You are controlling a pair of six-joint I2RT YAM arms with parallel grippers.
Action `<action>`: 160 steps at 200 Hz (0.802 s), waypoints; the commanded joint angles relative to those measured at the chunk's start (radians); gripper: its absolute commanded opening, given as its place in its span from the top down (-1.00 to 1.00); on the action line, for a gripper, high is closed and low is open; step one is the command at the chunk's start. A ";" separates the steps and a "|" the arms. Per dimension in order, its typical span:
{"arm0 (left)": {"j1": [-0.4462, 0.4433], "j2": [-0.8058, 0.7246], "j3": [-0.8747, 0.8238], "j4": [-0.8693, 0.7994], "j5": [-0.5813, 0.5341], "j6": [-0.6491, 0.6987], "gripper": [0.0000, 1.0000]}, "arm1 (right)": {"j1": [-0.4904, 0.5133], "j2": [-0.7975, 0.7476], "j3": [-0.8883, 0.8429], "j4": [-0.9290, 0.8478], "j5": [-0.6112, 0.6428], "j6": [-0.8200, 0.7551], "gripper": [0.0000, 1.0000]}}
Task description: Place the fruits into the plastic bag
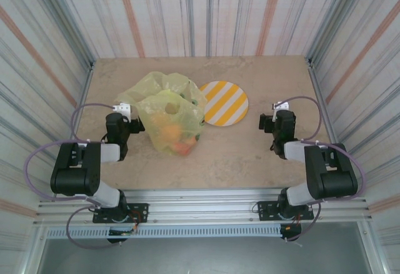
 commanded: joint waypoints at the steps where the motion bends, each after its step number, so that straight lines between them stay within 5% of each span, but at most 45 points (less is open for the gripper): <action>1: -0.002 -0.002 0.003 0.031 0.012 0.023 -0.97 | -0.078 0.028 -0.043 0.205 -0.145 0.045 -0.98; 16: -0.002 -0.001 0.003 0.031 0.010 0.024 -0.97 | -0.101 0.112 -0.077 0.366 -0.162 0.067 -0.98; 50: -0.004 -0.002 0.000 0.032 0.007 0.025 -0.97 | -0.108 0.082 -0.012 0.183 -0.180 0.069 -0.98; 160: -0.004 -0.003 0.003 0.031 0.007 0.027 -0.97 | -0.106 0.088 -0.013 0.195 -0.170 0.071 -0.98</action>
